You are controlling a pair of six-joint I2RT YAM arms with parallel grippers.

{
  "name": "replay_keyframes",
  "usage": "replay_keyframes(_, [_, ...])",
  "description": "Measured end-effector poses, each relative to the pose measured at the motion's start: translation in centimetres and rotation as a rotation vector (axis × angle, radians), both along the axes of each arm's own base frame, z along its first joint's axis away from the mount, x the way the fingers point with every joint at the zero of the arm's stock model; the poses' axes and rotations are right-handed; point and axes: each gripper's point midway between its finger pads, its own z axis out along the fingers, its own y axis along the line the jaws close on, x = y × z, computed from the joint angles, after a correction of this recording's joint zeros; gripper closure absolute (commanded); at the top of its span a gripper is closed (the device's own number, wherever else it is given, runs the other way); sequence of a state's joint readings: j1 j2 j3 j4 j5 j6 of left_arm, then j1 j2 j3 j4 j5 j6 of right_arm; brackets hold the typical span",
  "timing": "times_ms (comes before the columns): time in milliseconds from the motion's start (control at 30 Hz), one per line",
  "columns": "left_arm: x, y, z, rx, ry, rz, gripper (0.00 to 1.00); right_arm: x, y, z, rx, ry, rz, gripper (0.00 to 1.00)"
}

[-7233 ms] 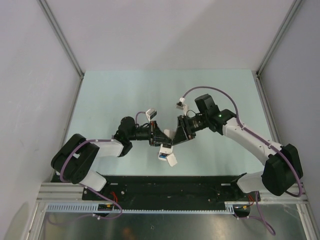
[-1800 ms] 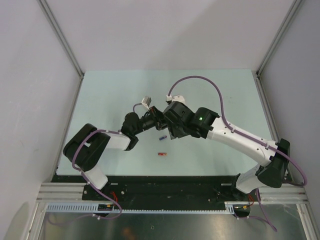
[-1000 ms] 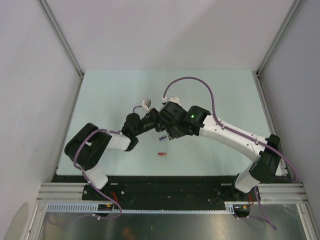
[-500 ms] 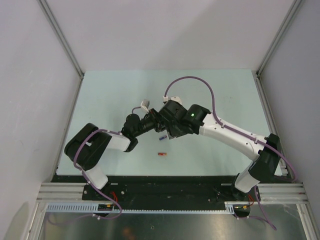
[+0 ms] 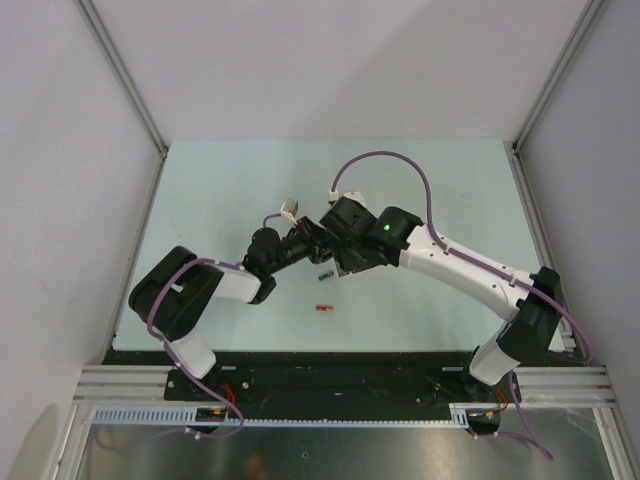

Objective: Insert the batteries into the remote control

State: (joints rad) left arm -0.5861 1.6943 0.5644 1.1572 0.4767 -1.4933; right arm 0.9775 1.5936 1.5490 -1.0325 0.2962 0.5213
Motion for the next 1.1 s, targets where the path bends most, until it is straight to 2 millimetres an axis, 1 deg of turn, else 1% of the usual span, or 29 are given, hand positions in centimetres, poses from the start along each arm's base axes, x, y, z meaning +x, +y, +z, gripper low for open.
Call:
replay_keyframes(433, [0.3, 0.1, 0.0, -0.011, 0.024, 0.015, 1.00, 0.4, -0.2, -0.1, 0.018, 0.020, -0.010, 0.47])
replay_keyframes(933, [0.8, 0.1, -0.8, -0.026, 0.083, 0.036, 1.00, 1.8, -0.1, -0.1, 0.006, 0.034, -0.019, 0.44])
replay_keyframes(1100, [0.7, -0.1, -0.7, -0.030, 0.083, 0.030, 1.00, 2.1, -0.1, -0.1, 0.009, 0.033, -0.022, 0.43])
